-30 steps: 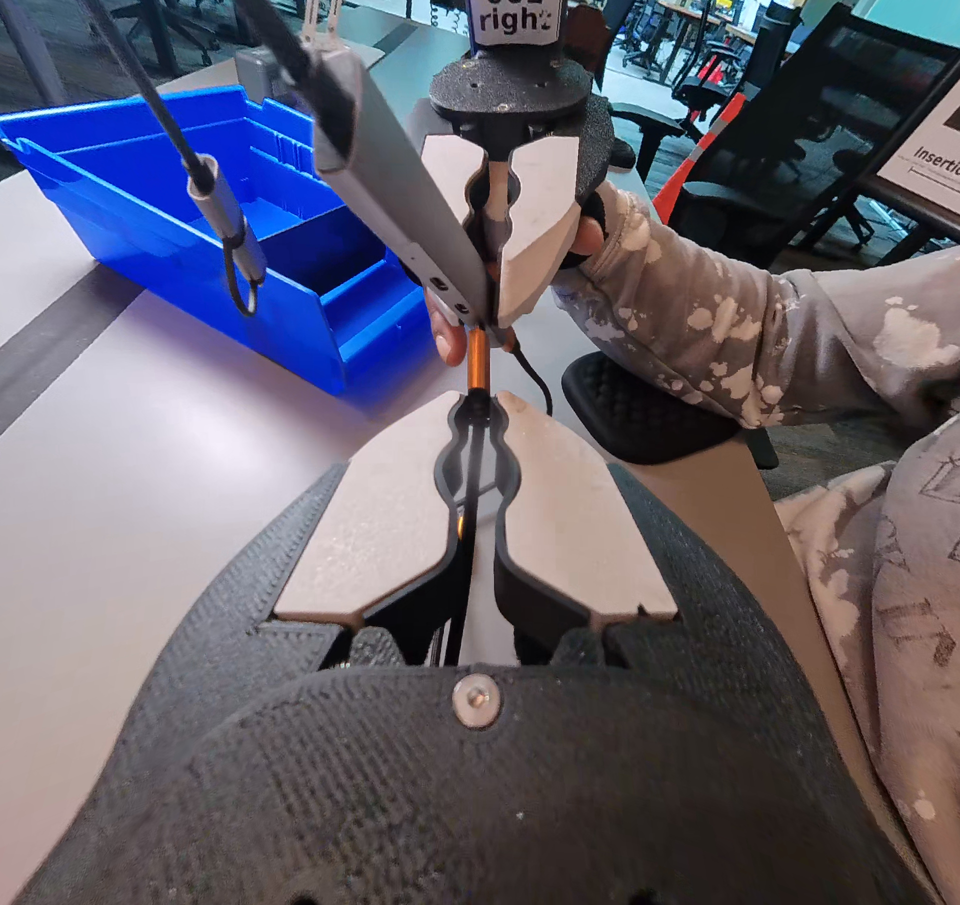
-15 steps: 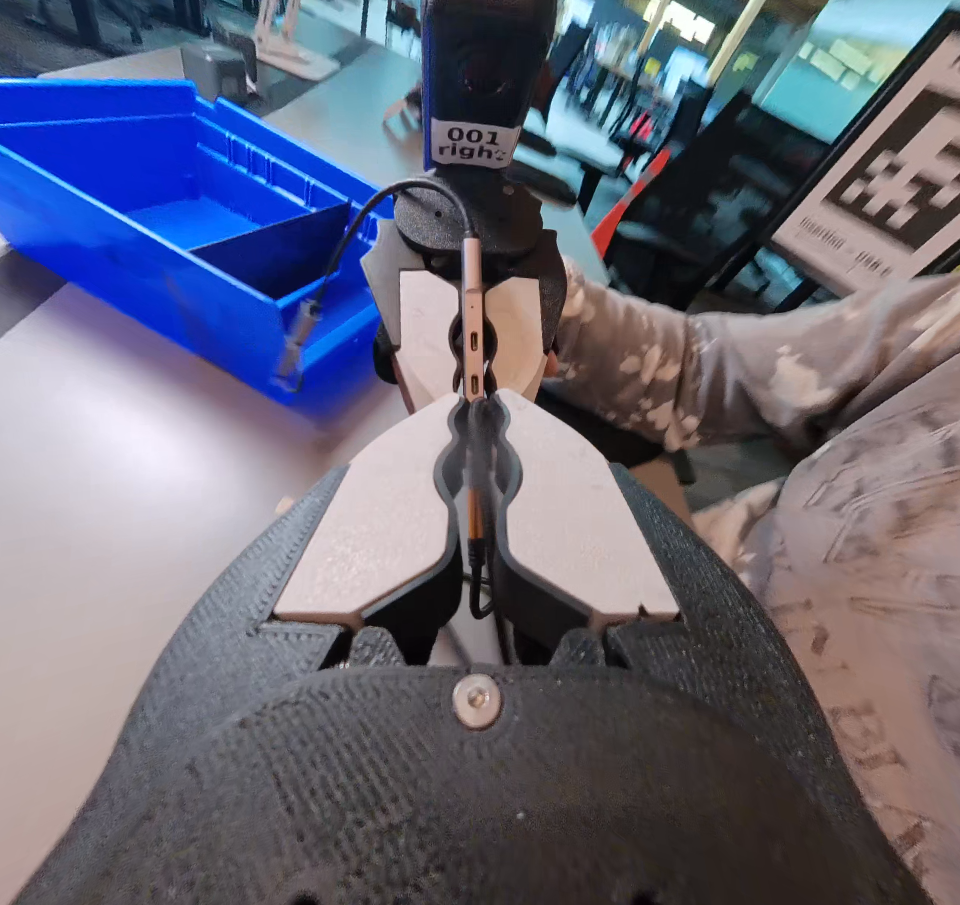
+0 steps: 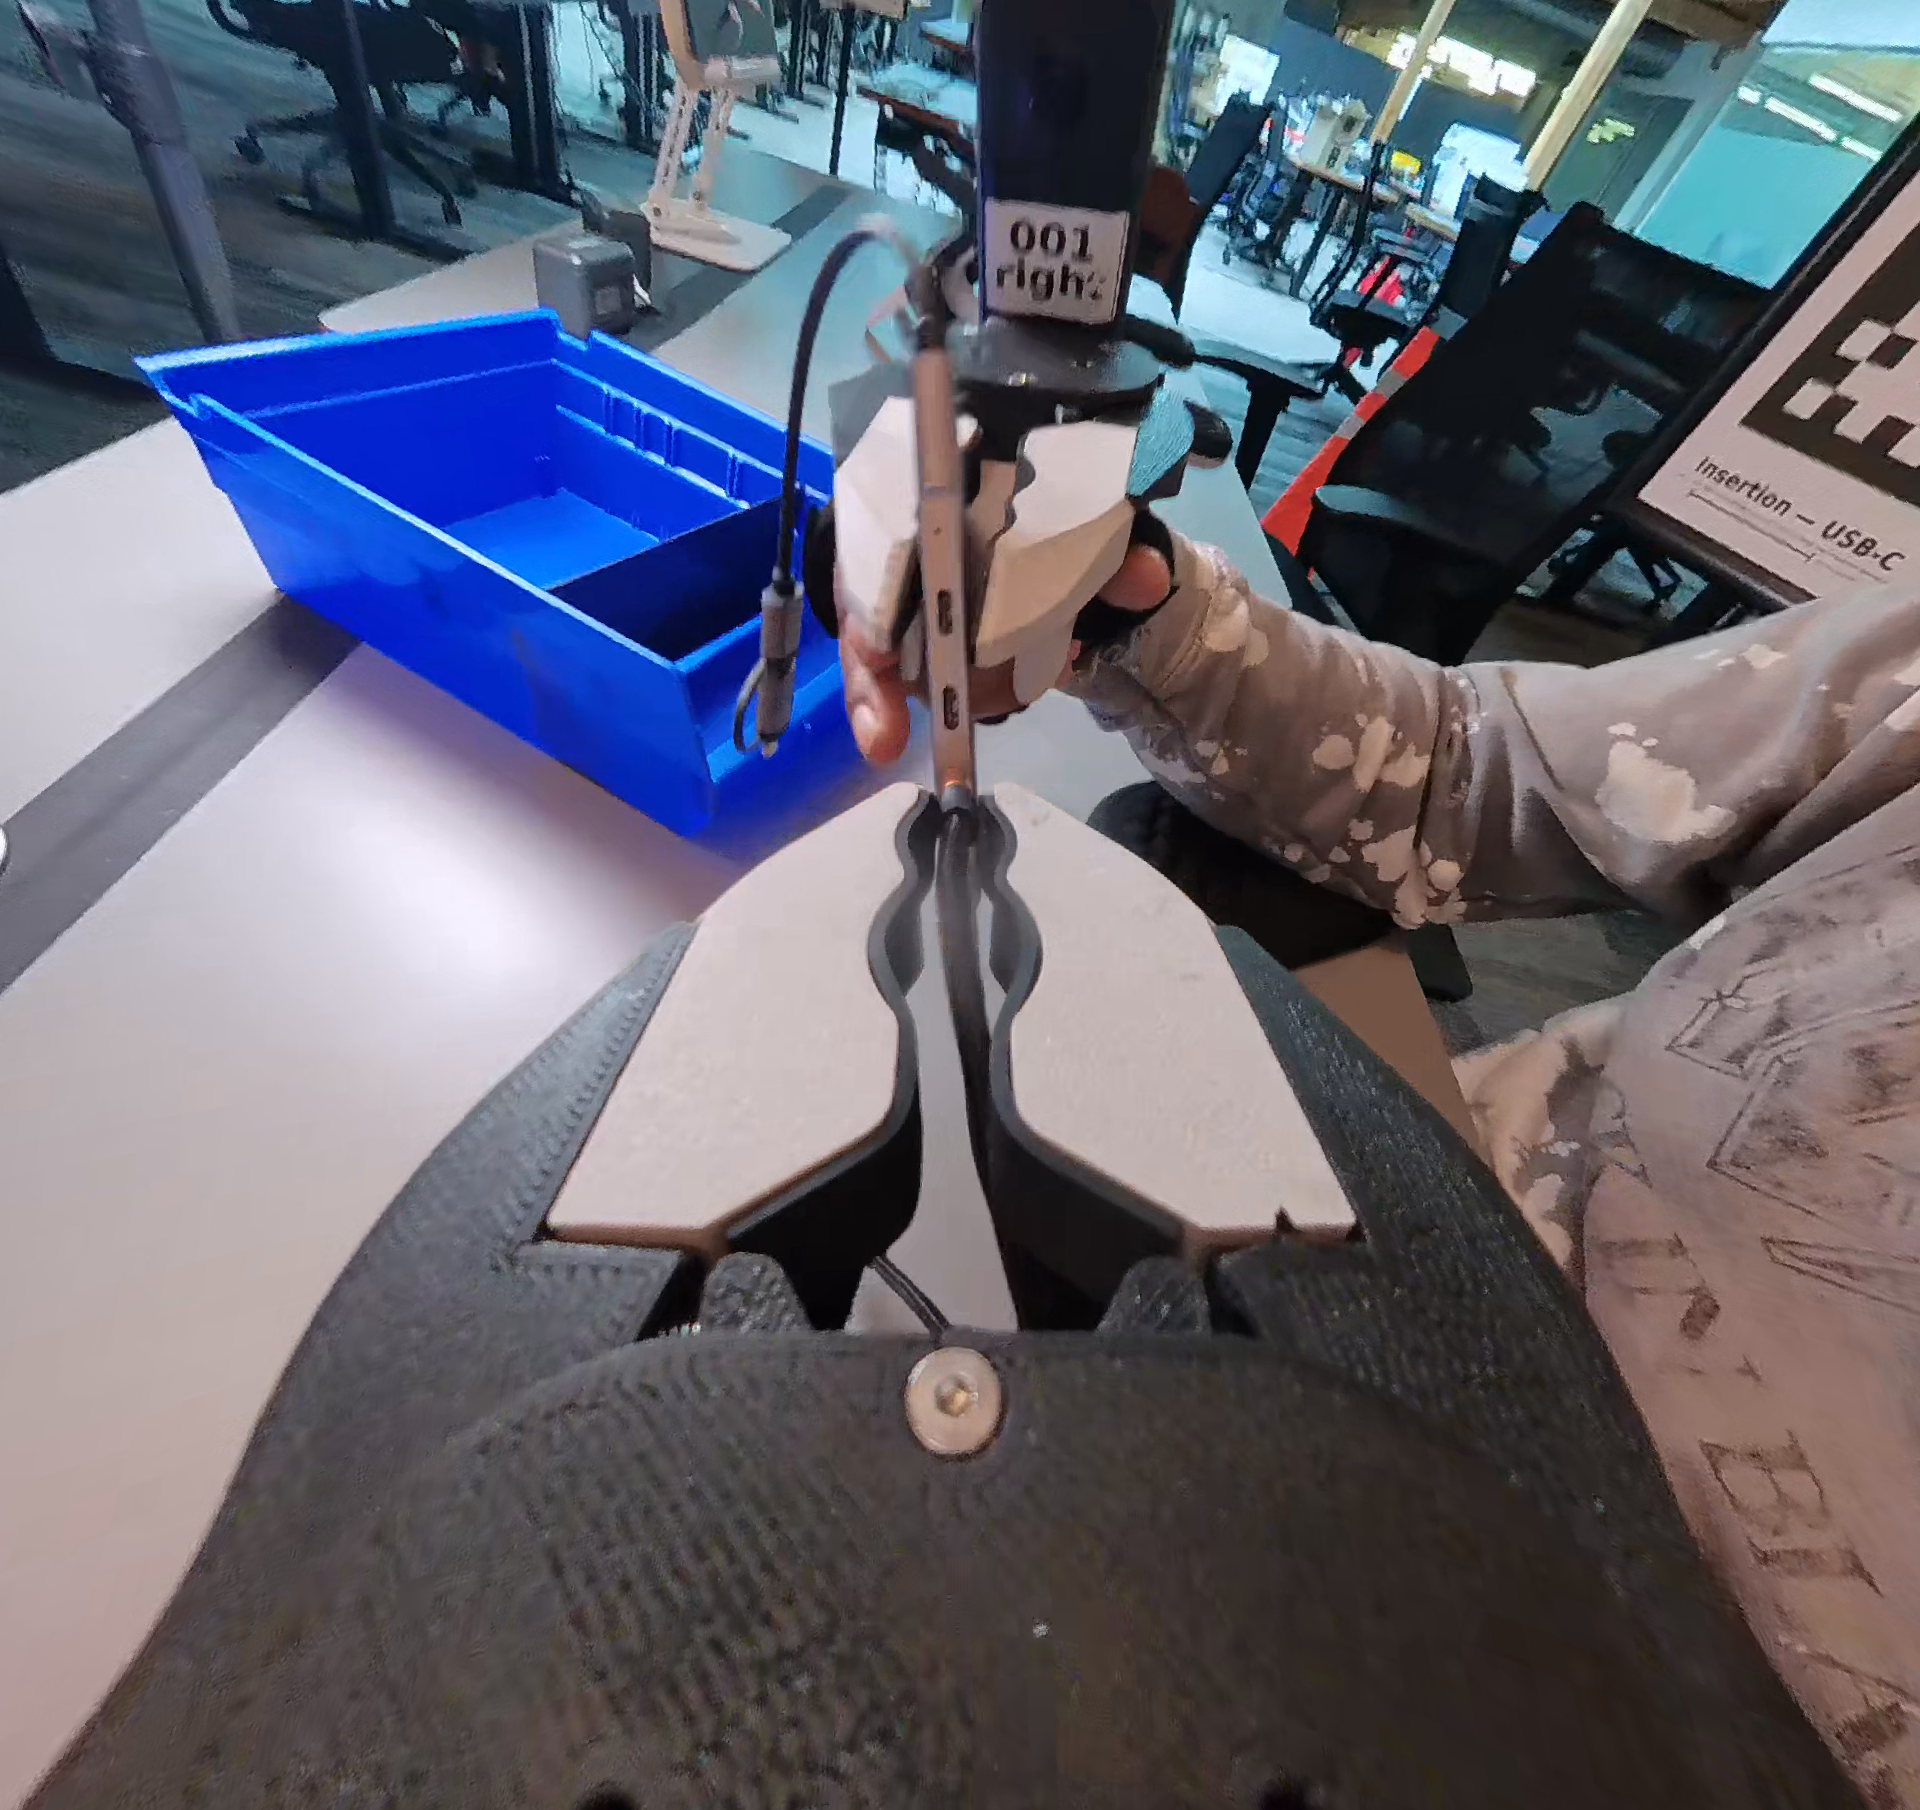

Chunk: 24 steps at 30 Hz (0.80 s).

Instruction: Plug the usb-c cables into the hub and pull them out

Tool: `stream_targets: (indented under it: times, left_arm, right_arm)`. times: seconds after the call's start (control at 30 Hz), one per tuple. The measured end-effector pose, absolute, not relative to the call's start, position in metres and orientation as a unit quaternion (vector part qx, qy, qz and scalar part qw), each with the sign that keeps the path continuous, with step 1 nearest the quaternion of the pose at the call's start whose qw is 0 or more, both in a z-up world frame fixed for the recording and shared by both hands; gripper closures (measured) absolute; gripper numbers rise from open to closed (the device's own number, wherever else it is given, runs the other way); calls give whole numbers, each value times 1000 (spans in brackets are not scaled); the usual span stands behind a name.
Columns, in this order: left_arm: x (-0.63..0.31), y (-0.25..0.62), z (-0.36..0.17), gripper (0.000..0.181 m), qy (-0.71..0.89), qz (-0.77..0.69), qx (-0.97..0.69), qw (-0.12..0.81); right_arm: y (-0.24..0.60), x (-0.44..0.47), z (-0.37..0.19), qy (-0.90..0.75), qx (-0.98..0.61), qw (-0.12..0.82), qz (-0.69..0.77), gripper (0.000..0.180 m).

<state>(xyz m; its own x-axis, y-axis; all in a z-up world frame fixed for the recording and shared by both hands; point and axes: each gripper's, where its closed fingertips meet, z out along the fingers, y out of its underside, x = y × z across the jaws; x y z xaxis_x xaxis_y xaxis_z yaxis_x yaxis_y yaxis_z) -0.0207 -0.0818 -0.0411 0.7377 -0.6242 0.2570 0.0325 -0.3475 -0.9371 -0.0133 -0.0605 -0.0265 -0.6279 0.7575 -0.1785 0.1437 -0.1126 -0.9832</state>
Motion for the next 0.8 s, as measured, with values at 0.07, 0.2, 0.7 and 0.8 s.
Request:
stream_targets:
  times: [0.07, 0.2, 0.7, 0.8]
  left_arm:
    - [-15, -85, -45, 172, 206, -323, -762, 523]
    - [0, -90, -54, 153, 243, -320, -765, 502]
    - [-41, -91, -70, 171, 283, -148, -811, 490]
    - [-31, -93, -80, 171, 318, -113, -820, 463]
  right_arm:
    - [-67, -8, -22, -629, -343, 229, 659, 170]
    - [-75, -6, -24, -638, -332, 219, 659, 170]
    - [-36, 33, -3, -745, -354, 405, 395, 159]
    - [-31, 40, 15, -731, -345, 454, 376, 141]
